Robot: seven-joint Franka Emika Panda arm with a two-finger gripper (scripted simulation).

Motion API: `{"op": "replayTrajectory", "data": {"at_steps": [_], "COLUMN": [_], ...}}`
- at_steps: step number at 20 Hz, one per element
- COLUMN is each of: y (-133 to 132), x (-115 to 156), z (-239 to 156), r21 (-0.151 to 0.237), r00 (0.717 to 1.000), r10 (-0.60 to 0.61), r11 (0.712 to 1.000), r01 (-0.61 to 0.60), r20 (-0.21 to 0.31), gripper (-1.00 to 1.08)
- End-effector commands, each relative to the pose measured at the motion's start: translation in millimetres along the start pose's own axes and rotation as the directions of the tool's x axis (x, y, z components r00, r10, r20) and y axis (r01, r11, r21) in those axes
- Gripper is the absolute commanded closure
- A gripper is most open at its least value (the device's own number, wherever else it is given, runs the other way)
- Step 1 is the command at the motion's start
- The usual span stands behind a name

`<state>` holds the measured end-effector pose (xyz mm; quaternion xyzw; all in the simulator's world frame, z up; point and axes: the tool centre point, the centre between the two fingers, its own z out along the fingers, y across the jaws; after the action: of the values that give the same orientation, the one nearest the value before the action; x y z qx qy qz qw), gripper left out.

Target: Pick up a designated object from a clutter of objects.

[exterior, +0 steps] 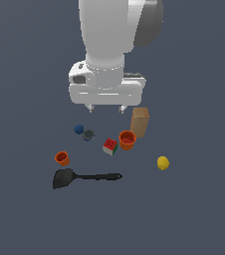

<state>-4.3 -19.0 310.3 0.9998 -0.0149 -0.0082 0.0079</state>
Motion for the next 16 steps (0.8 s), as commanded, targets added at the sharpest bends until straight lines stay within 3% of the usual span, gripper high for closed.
{"op": "replayTrajectory", "data": {"at_steps": [1, 9, 16], "y": [0.0, 11.6, 14.6], "x": [0.0, -8.6, -8.9], "z": [0.0, 20.3, 24.3], "r21": [0.000, -0.019, -0.017], "r00": [1.000, 0.998, 0.998], "r10": [0.000, -0.007, -0.008], "r11": [1.000, 1.000, 1.000], "r01": [0.000, 0.009, 0.009], "r20": [0.000, 0.057, 0.055], "gripper": [-0.92, -0.92, -0.92]}}
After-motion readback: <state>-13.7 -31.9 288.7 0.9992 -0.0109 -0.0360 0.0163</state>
